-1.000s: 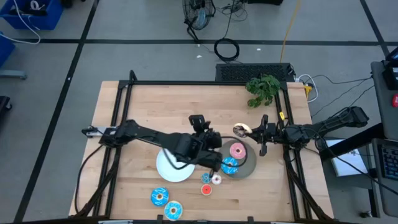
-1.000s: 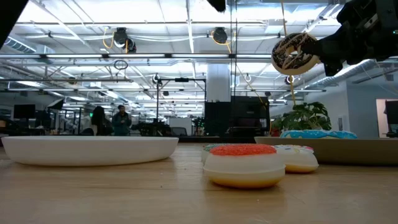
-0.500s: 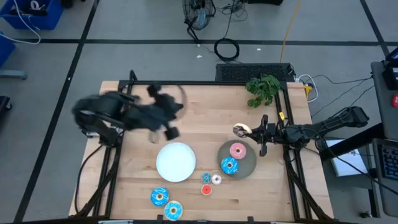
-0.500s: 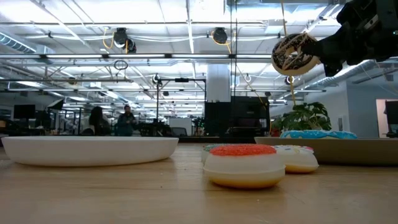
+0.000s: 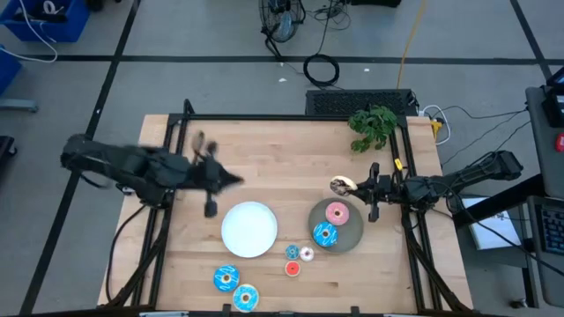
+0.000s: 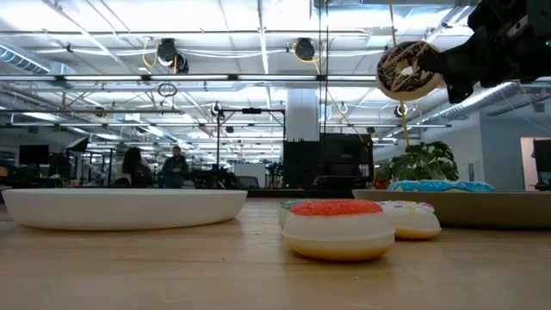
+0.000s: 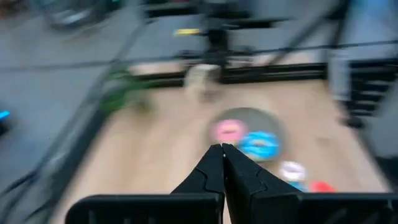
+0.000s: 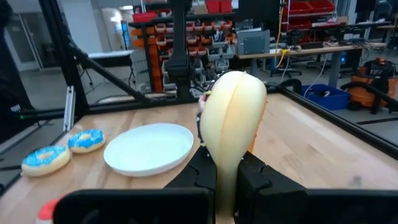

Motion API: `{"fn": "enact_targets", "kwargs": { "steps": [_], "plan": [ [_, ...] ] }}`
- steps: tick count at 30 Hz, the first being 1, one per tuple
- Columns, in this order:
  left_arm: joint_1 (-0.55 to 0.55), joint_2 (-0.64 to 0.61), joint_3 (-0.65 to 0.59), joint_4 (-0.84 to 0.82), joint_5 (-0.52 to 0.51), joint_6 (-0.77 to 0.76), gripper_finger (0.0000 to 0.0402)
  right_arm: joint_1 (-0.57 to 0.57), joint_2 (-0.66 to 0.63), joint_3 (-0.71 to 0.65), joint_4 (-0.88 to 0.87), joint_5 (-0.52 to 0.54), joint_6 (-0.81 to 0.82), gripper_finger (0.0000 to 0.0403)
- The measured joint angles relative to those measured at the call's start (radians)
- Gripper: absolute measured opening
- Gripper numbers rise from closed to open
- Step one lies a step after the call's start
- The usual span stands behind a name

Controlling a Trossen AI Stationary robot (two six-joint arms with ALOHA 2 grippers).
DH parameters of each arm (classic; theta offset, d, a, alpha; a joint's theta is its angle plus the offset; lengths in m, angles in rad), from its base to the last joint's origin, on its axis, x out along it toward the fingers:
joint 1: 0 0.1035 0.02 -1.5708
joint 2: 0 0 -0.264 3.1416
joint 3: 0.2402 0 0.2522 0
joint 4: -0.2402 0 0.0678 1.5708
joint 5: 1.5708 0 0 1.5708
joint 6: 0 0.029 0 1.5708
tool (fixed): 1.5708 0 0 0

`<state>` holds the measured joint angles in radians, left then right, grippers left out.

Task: Pick & Place donuts
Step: Put the large black donut on the gray plate

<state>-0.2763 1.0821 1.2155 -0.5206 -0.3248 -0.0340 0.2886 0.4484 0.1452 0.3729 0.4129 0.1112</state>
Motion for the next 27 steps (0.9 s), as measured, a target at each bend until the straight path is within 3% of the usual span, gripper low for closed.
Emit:
{"fn": "enact_targets", "kwargs": {
  "steps": [1, 6, 13, 18, 21, 27],
  "plan": [
    [0.017, -0.029, -0.089, 0.094, 0.055, 0.027, 0.0002, 0.0, 0.0, 0.0, 0.009, 0.0, 0.0, 0.0008],
    [0.071, -0.206, -0.468, 0.535, 0.142, 0.12, 0.0002, 0.0, 0.0, 0.0, 0.021, 0.002, 0.0, 0.0008],
    [0.139, -0.384, -0.793, 0.859, 0.191, 0.126, 0.0002, 0.0, 0.0, 0.0, 0.023, 0.005, 0.016, 0.0007],
    [0.176, -0.419, -0.916, 1.019, 0.182, 0.141, 0.0002, 0.0, 0.0, 0.0, 0.056, 0.005, 0.06, 0.0007],
    [0.189, -0.417, -0.956, 1.04, 0.091, 0.159, 0.0012, 0.0, -0.002, 0.015, 0.033, 0.002, 0.113, 0.0007],
    [0.203, -0.413, -1.006, 1.045, -0.049, 0.171, 0.003, 0.0, -0.008, 0.203, -0.428, -0.057, 0.431, 0.0007]
  ]
}}
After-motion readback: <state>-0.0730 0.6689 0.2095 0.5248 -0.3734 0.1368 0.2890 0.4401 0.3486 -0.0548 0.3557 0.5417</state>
